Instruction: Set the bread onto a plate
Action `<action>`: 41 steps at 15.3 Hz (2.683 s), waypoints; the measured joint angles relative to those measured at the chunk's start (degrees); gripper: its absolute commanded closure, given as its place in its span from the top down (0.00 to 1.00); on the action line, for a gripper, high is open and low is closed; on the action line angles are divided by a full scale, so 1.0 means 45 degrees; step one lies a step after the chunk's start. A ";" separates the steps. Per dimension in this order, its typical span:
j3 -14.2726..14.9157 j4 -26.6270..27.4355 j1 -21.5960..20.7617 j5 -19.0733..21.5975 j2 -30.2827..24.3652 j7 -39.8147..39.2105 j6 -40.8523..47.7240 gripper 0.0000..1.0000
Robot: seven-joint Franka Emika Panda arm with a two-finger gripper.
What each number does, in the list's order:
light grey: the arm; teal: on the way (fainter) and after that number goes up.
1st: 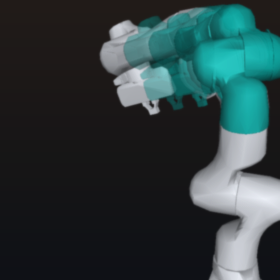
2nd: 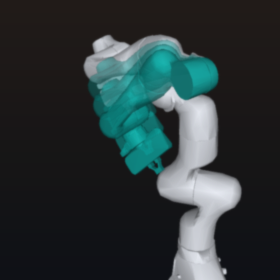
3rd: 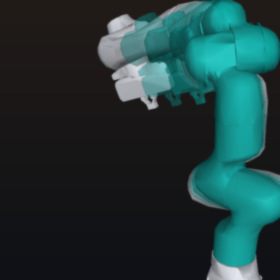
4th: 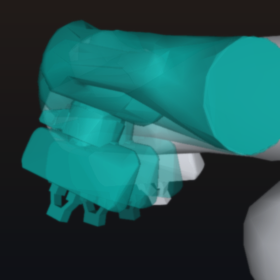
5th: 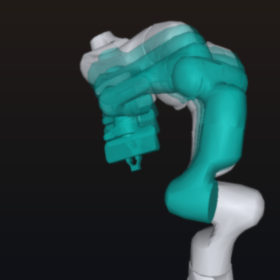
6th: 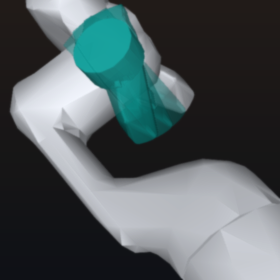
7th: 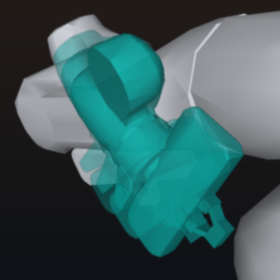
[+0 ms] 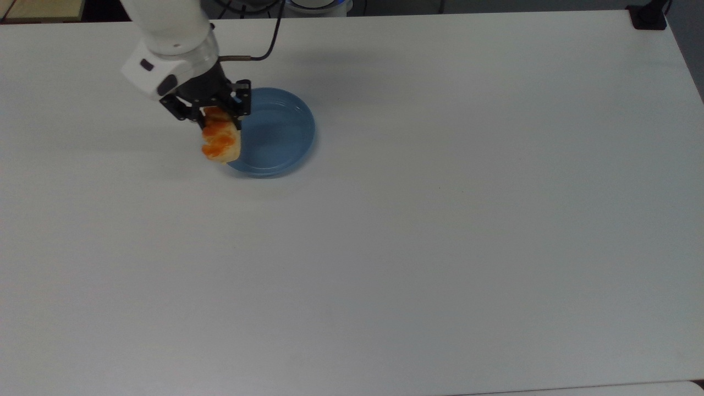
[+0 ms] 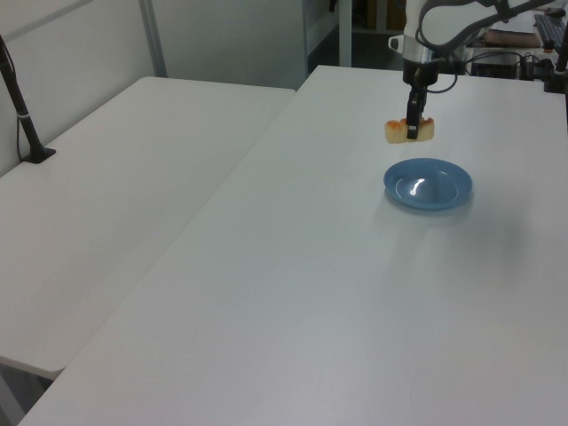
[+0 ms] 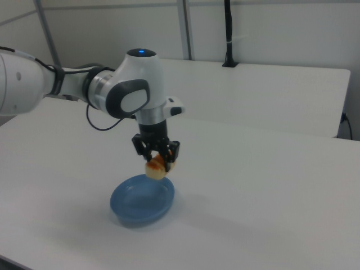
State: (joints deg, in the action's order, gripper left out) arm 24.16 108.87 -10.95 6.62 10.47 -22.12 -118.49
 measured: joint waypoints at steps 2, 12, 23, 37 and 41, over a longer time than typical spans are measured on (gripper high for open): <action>0.0004 0.0439 -0.0381 -0.0266 -0.0238 0.0099 0.0002 0.57; -0.0146 0.1534 -0.1273 -0.1196 -0.0327 0.0936 0.0003 0.86; -0.0480 0.1562 -0.1283 -0.1336 -0.0132 0.1793 0.0035 1.00; -0.2814 -0.2787 0.1100 -0.1348 -0.1407 0.2805 0.2023 1.00; -0.2930 -0.2880 0.1405 -0.1347 -0.2733 0.2851 0.3581 1.00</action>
State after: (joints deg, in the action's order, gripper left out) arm 10.98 95.91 -4.63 0.56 -1.83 -9.29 -102.37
